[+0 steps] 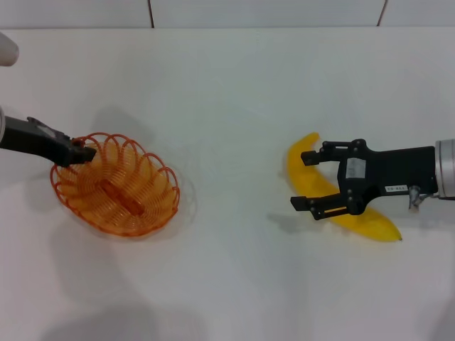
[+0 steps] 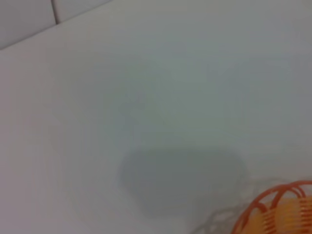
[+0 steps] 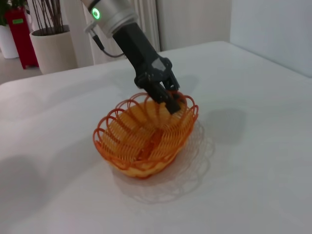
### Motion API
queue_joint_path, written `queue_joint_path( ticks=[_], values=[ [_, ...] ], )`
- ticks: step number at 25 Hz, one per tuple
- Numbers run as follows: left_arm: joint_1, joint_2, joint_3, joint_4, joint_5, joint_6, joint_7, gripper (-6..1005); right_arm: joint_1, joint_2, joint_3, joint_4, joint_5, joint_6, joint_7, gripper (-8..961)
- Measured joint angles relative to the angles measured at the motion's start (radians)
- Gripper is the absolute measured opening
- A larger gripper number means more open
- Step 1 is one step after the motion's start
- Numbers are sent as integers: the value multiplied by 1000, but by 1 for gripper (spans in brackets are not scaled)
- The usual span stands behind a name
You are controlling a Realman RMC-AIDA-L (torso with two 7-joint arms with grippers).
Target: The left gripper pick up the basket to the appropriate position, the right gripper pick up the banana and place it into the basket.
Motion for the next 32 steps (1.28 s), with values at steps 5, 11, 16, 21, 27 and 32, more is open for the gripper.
queue_joint_path(
  ticks=[5, 11, 16, 21, 27, 32],
  values=[
    [-4, 0, 0, 25, 0, 7, -6, 246, 2, 0, 0, 8, -11, 6, 0, 890],
    [-3, 0, 0, 22, 0, 8, -7, 227, 8, 0, 0, 8, -18, 7, 0, 890],
    [-3, 0, 0, 19, 0, 8, -4, 217, 9, 0, 0, 8, -18, 7, 1, 890],
    [-2, 0, 0, 18, 0, 6, -1, 211, 10, 0, 0, 8, -18, 6, 2, 890],
    [-2, 0, 0, 18, -1, 6, -1, 204, 12, 0, 0, 8, -18, 4, 9, 890],
    [2, 0, 0, 18, -1, 3, 0, 198, 13, 0, 0, 8, -18, 1, 12, 890]
  ],
)
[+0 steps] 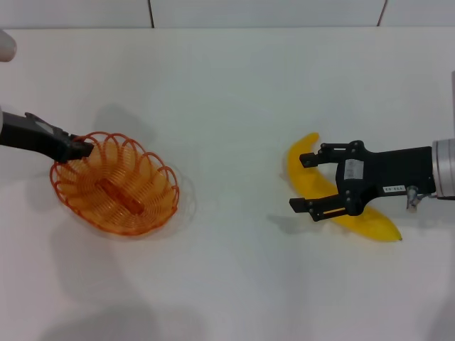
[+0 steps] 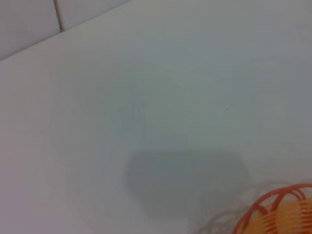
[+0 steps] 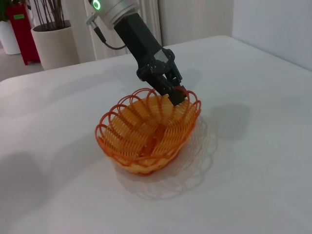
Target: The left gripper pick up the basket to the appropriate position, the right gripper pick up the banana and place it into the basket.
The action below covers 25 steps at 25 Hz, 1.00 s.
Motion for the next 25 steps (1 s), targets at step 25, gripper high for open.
queue_joint_path(
  ticks=[25],
  values=[
    [1, -5, 0, 4, -9, -5, 1, 113, 1, 0, 0, 0, 0, -5, 1, 890]
  ],
)
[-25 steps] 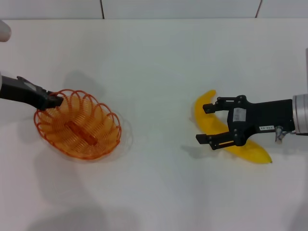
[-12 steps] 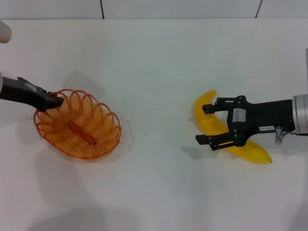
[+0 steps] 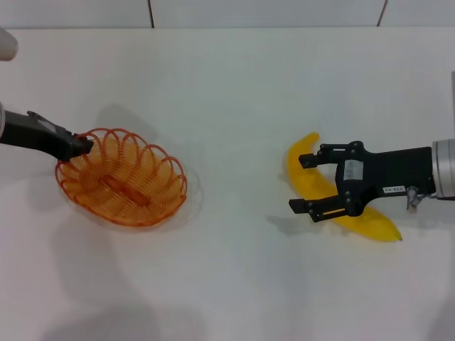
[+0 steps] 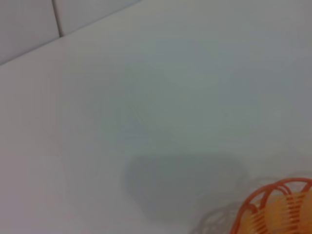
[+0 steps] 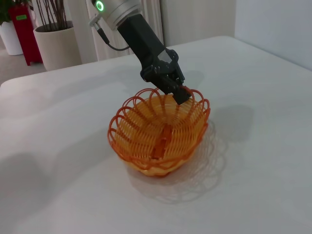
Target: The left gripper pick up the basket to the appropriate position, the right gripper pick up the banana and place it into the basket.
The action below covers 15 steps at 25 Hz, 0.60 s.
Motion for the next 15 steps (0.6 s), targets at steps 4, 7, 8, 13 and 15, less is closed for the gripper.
queue_joint_path(
  ticks=[4, 7, 8, 13, 15],
  values=[
    [-1, -4, 0, 19, -15, 0, 1, 95, 0, 0, 0, 0, 0, 0, 0, 890],
    [10, -12, 0, 57, -45, 2, 3, 93, 0, 0, 0, 0, 0, 0, 0, 890],
    [14, -14, -1, 66, -56, 1, 4, 92, 0, 0, 0, 0, 0, 0, 0, 890],
    [21, -16, -3, 75, -138, -6, 32, 88, 0, 0, 0, 0, 0, 0, 0, 890],
    [21, -16, -3, 72, -160, -16, 42, 86, 0, 0, 0, 0, 0, 0, 0, 890]
  ],
)
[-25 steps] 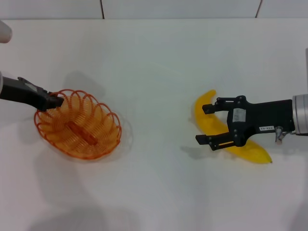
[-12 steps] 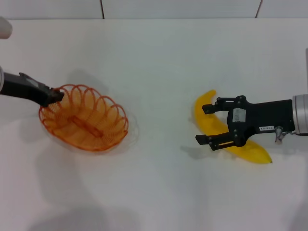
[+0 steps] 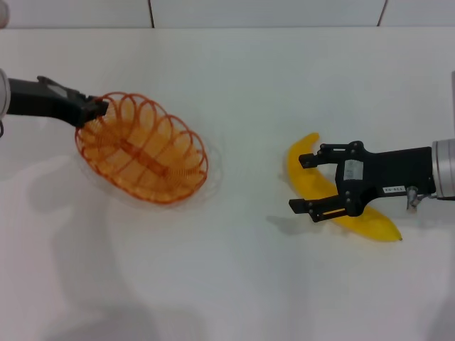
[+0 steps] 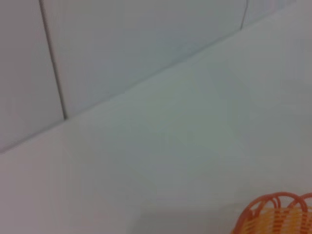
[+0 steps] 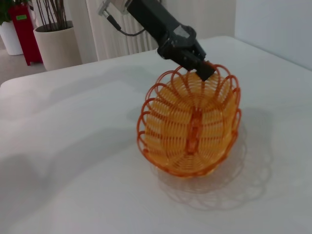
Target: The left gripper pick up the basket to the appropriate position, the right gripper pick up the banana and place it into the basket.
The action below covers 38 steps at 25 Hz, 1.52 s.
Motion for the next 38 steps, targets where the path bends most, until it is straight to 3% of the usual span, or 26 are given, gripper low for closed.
queue_joint_path(
  ticks=[17, 38],
  values=[
    [9, -3, -8, -127, -118, -129, 64, 78, 10, 1, -27, 1, 0, 3, 1, 889],
    [51, -2, -9, -223, -221, -179, 106, 80, 15, 2, -43, 13, -2, 9, 10, 889]
  ],
)
